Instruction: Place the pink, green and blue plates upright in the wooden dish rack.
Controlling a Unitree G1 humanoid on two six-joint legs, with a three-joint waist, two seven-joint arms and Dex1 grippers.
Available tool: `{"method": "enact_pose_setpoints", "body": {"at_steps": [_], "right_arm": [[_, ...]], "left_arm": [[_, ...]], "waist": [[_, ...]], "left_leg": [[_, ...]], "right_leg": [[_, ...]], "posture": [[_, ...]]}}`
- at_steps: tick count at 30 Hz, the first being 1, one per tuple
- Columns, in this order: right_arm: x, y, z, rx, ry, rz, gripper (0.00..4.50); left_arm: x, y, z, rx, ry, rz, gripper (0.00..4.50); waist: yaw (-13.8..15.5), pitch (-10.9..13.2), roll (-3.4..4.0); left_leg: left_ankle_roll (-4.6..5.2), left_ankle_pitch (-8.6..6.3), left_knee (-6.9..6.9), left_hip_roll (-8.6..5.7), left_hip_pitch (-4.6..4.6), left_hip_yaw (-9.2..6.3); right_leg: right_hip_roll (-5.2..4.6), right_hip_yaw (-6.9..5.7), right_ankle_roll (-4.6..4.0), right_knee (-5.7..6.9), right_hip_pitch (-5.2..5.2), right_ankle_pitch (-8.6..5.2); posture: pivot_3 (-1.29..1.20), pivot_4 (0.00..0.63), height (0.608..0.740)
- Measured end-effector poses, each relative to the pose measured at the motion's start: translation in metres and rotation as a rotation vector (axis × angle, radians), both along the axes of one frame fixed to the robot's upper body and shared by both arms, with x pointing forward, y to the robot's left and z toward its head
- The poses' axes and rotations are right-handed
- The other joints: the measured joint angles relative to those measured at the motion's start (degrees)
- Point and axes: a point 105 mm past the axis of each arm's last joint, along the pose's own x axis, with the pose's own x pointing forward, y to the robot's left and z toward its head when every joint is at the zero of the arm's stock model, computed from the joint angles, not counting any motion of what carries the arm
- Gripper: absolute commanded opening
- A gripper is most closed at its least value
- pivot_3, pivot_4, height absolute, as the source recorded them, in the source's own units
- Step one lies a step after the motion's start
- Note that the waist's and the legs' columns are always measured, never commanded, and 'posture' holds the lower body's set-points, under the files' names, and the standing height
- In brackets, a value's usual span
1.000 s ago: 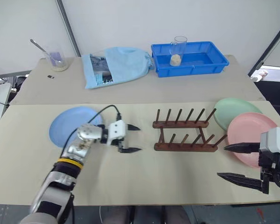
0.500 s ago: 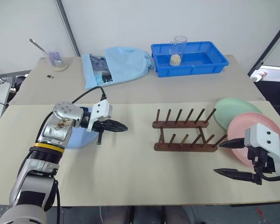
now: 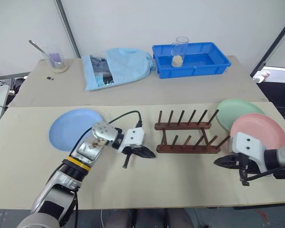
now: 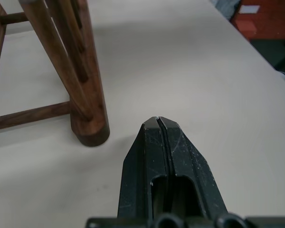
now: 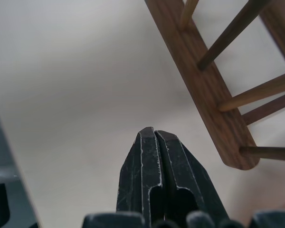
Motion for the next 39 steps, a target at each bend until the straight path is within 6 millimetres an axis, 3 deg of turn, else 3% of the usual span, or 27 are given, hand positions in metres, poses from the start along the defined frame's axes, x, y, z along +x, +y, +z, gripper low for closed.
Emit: {"method": "enact_pose_setpoints", "body": {"at_steps": [7, 14, 27, 39], "right_arm": [[0.024, -0.002, -0.026, -0.022, -0.037, -0.05, 0.02], [0.048, -0.011, -0.032, -0.049, -0.113, -0.096, 0.02], [0.068, -0.019, -0.024, -0.067, -0.186, -0.12, 0.02], [0.078, -0.013, -0.017, -0.054, -0.223, -0.106, 0.02]], "left_arm": [[0.018, -0.015, -0.02, 0.009, -0.088, 0.119, 0.0], [0.036, -0.024, -0.018, -0.01, -0.188, 0.191, 0.0], [0.046, -0.03, -0.016, -0.036, -0.21, 0.233, 0.0], [0.056, -0.03, -0.014, -0.046, -0.225, 0.284, 0.0]], "waist": [[0.0, 0.0, 0.0], [0.1, 0.0, 0.0], [0.0, 0.0, 0.02], [0.0, 0.0, 0.02]], "left_leg": [[-0.16, 0.09, 0.02, -0.03, -0.12, 0.01], [-0.17, 0.1, 0.07, -0.1, -0.08, 0.01], [-0.17, 0.1, 0.06, -0.12, -0.11, 0.01], [-0.17, 0.1, 0.07, -0.12, -0.14, 0.01]], "right_leg": [[-0.02, 0.02, 0.03, -0.01, -0.1, 0.02], [-0.05, 0.04, 0.13, -0.02, -0.04, 0.08], [-0.05, 0.06, 0.14, -0.01, -0.09, 0.09], [-0.05, 0.06, 0.14, 0.0, -0.13, 0.09]], "posture": [[0.0, 0.15, 0.74], [0.0, 0.15, 0.74], [0.0, 0.15, 0.74], [0.0, 0.15, 0.74]]}}
